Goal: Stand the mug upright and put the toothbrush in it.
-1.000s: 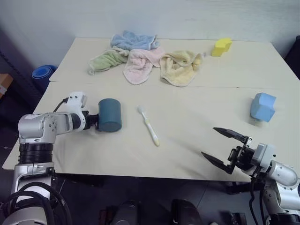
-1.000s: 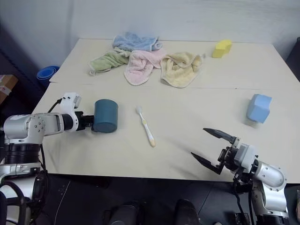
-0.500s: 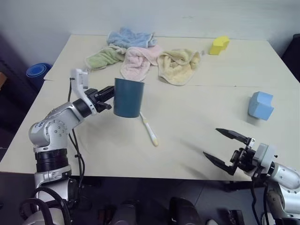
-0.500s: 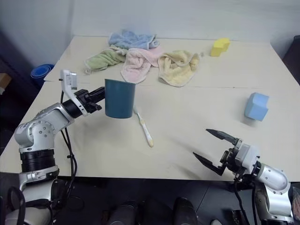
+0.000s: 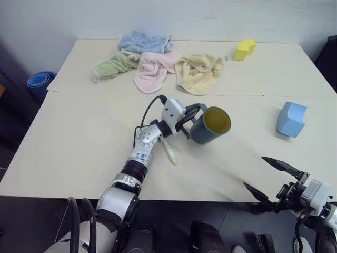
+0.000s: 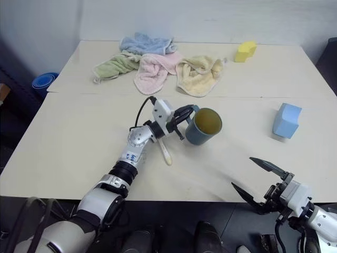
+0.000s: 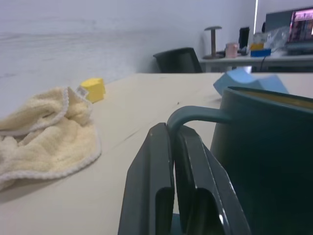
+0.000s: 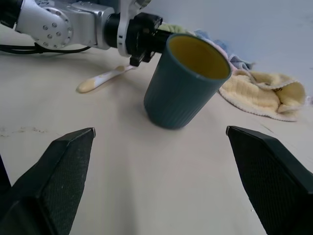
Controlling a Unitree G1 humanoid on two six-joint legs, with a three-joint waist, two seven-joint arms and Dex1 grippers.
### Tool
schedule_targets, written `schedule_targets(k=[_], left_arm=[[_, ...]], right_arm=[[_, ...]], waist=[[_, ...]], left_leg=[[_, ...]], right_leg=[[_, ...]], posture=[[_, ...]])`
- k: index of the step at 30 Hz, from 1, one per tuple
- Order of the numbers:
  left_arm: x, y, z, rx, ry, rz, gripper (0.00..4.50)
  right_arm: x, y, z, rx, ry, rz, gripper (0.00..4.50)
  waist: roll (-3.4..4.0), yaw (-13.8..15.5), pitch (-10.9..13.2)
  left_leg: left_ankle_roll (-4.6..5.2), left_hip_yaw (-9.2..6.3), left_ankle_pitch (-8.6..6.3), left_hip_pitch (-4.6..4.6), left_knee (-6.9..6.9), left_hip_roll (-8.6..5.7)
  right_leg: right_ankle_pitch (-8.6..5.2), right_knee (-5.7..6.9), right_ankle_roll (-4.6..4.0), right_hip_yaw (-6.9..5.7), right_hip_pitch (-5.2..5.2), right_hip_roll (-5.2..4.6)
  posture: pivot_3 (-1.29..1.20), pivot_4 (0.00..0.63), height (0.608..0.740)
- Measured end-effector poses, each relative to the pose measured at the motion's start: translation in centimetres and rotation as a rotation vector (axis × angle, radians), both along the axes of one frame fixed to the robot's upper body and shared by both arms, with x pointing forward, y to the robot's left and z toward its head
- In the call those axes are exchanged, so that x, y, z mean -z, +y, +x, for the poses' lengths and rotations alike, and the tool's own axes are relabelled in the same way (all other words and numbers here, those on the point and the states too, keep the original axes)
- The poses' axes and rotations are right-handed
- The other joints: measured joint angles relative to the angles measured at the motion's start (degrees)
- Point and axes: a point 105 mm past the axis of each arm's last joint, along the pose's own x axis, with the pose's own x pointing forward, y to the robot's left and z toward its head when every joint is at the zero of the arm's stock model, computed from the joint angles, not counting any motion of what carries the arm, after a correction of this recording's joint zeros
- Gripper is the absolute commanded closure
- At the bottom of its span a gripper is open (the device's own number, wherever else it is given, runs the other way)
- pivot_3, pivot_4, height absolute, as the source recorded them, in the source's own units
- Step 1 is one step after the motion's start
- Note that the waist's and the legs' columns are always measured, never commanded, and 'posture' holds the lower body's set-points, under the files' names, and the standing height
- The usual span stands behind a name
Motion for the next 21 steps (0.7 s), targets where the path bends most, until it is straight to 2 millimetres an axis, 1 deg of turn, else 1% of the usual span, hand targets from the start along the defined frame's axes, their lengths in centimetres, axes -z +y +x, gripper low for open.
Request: schedule_targets(k=[2,3,6,9,11,13,14,15,16,17,18,19,20,21], left_arm=[[0.3,-0.4,-0.3,0.011,-0.017,0.013,3.96],[0.6,-0.4,-0.2,0.013,-0.003,0.018,3.78],[1.8,-0.3,0.0,0.017,0.072,0.027,2.92],[1.3,0.3,0.2,0.029,0.093,0.008,1.99],[0.4,1.4,0.3,0.032,0.067,0.025,1.41],[-0.7,3.5,0.4,0.013,0.031,0.062,1.41],[-1.2,5.3,0.3,-0.007,0.017,0.092,1.41],[-1.4,6.6,0.2,-0.022,0.014,0.11,1.41],[-1.4,8.3,-0.1,-0.042,0.022,0.136,1.41],[-1.1,10.0,-0.8,-0.059,0.034,0.168,1.41],[-0.8,11.3,-1.3,-0.074,0.055,0.187,1.41],[-0.4,13.3,-2.3,-0.101,0.086,0.201,1.24],[-0.1,14.4,-2.8,-0.117,0.113,0.206,1.08],[-0.1,16.4,-4.0,-0.149,0.139,0.204,0.87]], right_arm=[[0.1,-0.1,0.0,0.012,-0.003,0.009,0.0],[0.1,-0.1,0.0,0.013,-0.007,0.01,0.0],[-0.2,-0.1,0.2,0.018,-0.023,0.011,0.0],[-0.4,0.0,0.4,0.02,-0.03,0.02,0.0],[-0.7,0.5,0.8,0.006,-0.036,0.033,0.0],[-0.9,0.9,1.0,-0.008,-0.033,0.039,0.0],[-1.0,1.3,1.1,-0.023,-0.024,0.043,0.0],[-1.0,1.5,1.2,-0.03,-0.015,0.046,0.0],[-0.9,1.7,1.4,-0.042,-0.003,0.05,0.0],[-1.0,2.0,1.6,-0.057,-0.001,0.057,0.0],[-1.1,2.0,1.7,-0.065,-0.001,0.062,0.0],[-1.4,2.4,2.0,-0.093,-0.004,0.067,0.0],[-1.5,2.5,2.0,-0.103,-0.005,0.074,0.0],[-1.7,2.9,2.3,-0.138,0.001,0.083,0.0]], waist=[[0.0,0.1,0.0],[0.0,0.2,0.0],[0.0,0.35,0.0],[0.01,0.28,-0.01],[0.01,-0.02,0.0],[0.04,-0.42,-0.02],[0.07,-0.71,-0.04],[0.09,-0.92,-0.05],[0.12,-0.98,-0.06],[0.13,-1.21,-0.06],[0.17,-1.27,-0.05],[0.15,-1.35,-0.04],[0.16,-1.37,-0.04],[0.16,-1.45,-0.03]], left_leg=[[0.02,-0.01,0.0,0.01,0.02,-0.01],[0.04,0.0,0.0,0.0,0.03,-0.03],[0.07,0.0,-0.01,-0.05,0.06,-0.03],[0.07,-0.01,-0.01,-0.02,0.06,-0.01],[0.07,-0.03,-0.01,0.0,0.06,0.0],[0.06,-0.03,0.0,0.06,0.04,0.06],[0.06,-0.03,0.0,0.14,0.01,0.09],[0.05,-0.04,0.0,0.16,0.01,0.12],[0.05,-0.08,0.0,0.16,0.0,0.13],[0.04,-0.09,0.0,0.16,0.01,0.13],[0.04,-0.16,0.0,0.15,0.01,0.12],[0.03,-0.21,-0.01,0.12,0.04,0.14],[0.02,-0.29,-0.02,0.12,0.05,0.13],[-0.01,-0.38,-0.03,0.1,0.08,0.15]], right_leg=[[0.0,0.0,0.01,-0.01,0.03,-0.02],[0.01,-0.01,0.02,-0.01,0.03,-0.04],[0.01,-0.01,0.02,-0.04,0.02,-0.06],[0.01,0.04,0.02,-0.05,0.02,-0.06],[0.01,0.11,0.02,-0.07,0.01,-0.06],[0.01,0.2,0.02,-0.07,-0.03,-0.04],[0.01,0.28,0.01,-0.06,-0.03,-0.02],[0.01,0.31,0.01,-0.08,-0.03,-0.01],[0.01,0.32,0.01,-0.11,-0.03,-0.01],[0.01,0.32,0.01,-0.1,-0.03,-0.01],[0.01,0.35,0.01,-0.11,-0.02,-0.03],[0.01,0.34,0.01,-0.13,-0.03,-0.03],[0.01,0.36,0.02,-0.14,0.0,-0.05],[0.01,0.35,0.01,-0.15,0.01,-0.05]], posture=[[0.0,0.15,0.74],[0.0,0.15,0.74],[0.0,0.15,0.74],[0.0,0.15,0.74],[0.0,0.15,0.74],[0.0,0.15,0.74],[0.0,0.15,0.74],[0.0,0.15,0.74],[0.0,0.15,0.74],[0.0,0.15,0.74],[0.0,0.15,0.74],[0.0,0.15,0.74],[0.0,0.15,0.74],[0.0,0.15,0.74]])
